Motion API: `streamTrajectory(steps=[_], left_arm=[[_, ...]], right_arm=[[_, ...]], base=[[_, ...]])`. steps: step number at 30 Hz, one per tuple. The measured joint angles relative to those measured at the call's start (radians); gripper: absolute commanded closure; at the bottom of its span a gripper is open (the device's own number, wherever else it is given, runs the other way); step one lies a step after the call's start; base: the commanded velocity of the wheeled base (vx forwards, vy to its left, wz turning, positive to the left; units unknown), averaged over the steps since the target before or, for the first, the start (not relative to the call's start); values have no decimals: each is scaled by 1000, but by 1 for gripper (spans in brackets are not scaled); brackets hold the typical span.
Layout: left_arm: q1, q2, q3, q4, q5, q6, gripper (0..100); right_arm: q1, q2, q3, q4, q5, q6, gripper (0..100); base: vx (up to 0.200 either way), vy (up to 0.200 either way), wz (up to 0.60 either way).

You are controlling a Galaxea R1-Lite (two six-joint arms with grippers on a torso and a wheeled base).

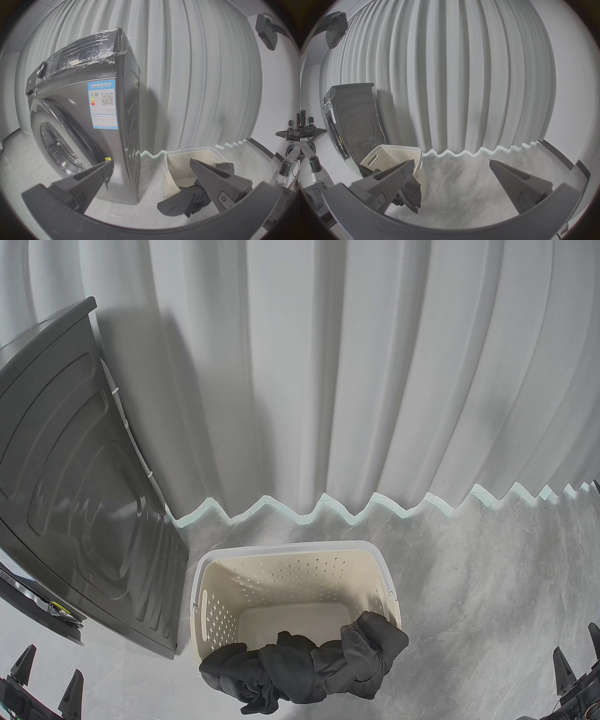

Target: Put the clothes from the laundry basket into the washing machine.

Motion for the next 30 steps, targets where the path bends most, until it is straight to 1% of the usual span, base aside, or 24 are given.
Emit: streamTrajectory(steps=[3, 9, 21, 24, 30], left_arm=[[0, 0, 0, 0, 0, -1, 0], [0, 0, 0, 0, 0, -3, 0], [0, 0, 0, 0, 0, -3, 0], [0, 0, 0, 0, 0, -4, 0], [0, 0, 0, 0, 0, -3, 0]], right_arm=[[1, 0, 0, 0, 0, 0, 0], [0, 0, 0, 0, 0, 0, 0], [1, 0, 0, 0, 0, 0, 0], [1, 0, 0, 0, 0, 0, 0], [0, 0, 0, 0, 0, 0, 0]], base=[[0, 0, 0], [200, 0, 0], [0, 0, 0], [200, 0, 0], [0, 0, 0]])
